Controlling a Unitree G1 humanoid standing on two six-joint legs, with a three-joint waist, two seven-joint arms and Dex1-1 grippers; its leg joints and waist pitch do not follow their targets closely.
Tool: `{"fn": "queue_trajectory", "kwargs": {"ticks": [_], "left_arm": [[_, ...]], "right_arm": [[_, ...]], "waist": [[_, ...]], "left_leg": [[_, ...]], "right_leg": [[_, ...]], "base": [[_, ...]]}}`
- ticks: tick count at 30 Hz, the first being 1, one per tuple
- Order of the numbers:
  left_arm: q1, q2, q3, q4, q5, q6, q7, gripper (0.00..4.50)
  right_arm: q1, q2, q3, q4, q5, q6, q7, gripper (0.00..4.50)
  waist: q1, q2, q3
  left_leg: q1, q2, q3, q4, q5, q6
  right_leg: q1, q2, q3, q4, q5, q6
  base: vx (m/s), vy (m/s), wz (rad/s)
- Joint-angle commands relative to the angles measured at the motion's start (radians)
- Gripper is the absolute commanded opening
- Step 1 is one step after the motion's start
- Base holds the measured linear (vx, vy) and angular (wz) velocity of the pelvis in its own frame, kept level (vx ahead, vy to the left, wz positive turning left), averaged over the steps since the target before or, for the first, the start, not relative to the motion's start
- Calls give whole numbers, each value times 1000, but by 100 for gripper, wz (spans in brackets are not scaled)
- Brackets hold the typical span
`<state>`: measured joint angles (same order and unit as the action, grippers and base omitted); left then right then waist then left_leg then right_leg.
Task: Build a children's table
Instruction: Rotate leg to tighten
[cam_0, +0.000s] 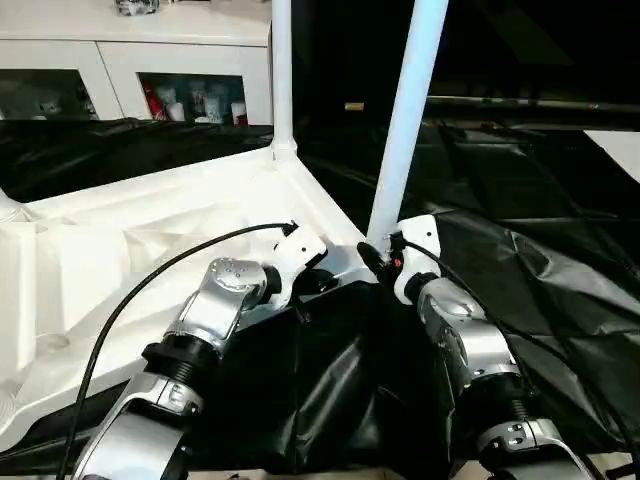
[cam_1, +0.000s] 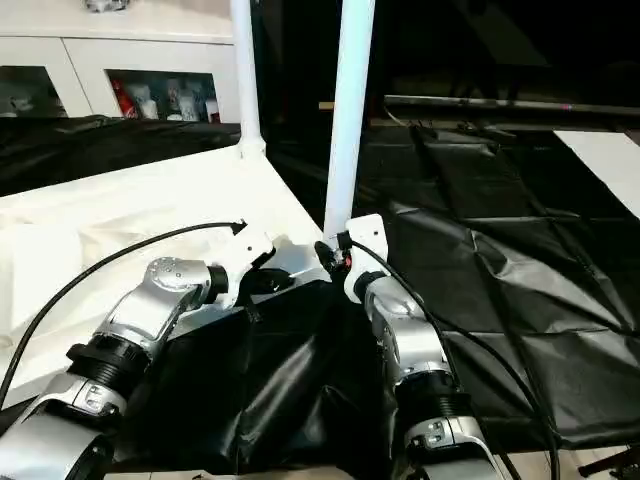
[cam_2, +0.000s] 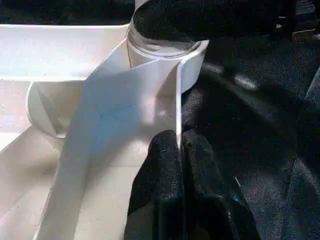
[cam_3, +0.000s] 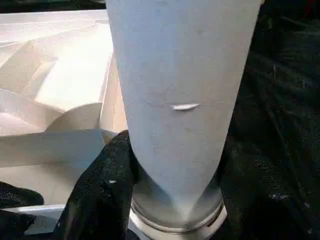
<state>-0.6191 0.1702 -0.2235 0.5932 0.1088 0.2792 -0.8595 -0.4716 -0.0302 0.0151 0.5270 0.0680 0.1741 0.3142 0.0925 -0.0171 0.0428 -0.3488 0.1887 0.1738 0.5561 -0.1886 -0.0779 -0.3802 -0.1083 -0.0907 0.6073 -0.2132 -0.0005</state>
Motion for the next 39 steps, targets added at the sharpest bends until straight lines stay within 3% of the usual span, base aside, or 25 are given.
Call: {"fn": "queue_trajectory", "kwargs": {"ticks": [1,5,9,13,17,20,27,32,38,39], "left_arm": [[13,-61,-95,30,-6,-16,-45,0],[11,-17,-94,33,5,-30,-81,0],[8,37,-101,41,7,-89,-163,0],[13,95,-108,22,-15,-123,-292,0],[25,136,-117,-6,-45,-134,-392,0],[35,171,-134,-27,-58,-132,-477,0],[31,192,-146,-18,-61,-148,-527,0],[30,191,-148,-26,-67,-140,-532,0],[27,194,-148,-19,-67,-145,-530,0],[28,195,-147,-18,-66,-146,-529,0]], "right_arm": [[-4,46,76,28,39,43,118,274],[16,-46,113,-35,47,75,287,277],[66,-189,159,-143,83,56,524,277],[103,-319,161,-219,122,55,703,277],[108,-389,157,-249,142,80,809,277],[96,-435,151,-263,161,94,876,277],[86,-462,163,-277,178,104,933,277],[86,-438,191,-263,161,93,932,277],[70,-445,195,-245,162,92,944,230],[67,-447,194,-241,162,91,948,219]], "waist": [[4,8,-31],[7,6,-36],[20,1,-47],[29,-6,-50],[34,0,-46],[36,7,-43],[47,4,-42],[51,1,-44],[51,0,-42],[50,-5,-41]], "left_leg": [[-2,44,-18,-83,-306,-8],[-6,45,-17,-79,-271,9],[-10,41,-11,-58,-125,65],[-6,39,-6,-47,-65,125],[-5,47,-6,-51,-108,123],[-4,51,-7,-55,-152,96],[-1,51,-6,-53,-144,84],[-4,48,-6,-50,-106,87],[-3,48,-7,-52,-115,87],[-3,49,-6,-52,-118,87]], "right_leg": [[25,-56,57,-101,-327,-129],[33,-54,57,-93,-250,-146],[49,-51,53,-68,-4,-199],[49,-48,52,-53,125,-250],[49,-51,47,-58,42,-262],[46,-52,49,-61,-21,-264],[44,-54,52,-60,-33,-268],[45,-52,50,-54,14,-270],[46,-54,50,-56,-19,-262],[45,-53,50,-57,-26,-260]], "base": [[0,0,0],[0,0,0],[0,0,0],[13,0,0],[0,0,0],[0,0,0],[0,0,0],[0,0,0],[0,0,0],[0,0,0]]}}
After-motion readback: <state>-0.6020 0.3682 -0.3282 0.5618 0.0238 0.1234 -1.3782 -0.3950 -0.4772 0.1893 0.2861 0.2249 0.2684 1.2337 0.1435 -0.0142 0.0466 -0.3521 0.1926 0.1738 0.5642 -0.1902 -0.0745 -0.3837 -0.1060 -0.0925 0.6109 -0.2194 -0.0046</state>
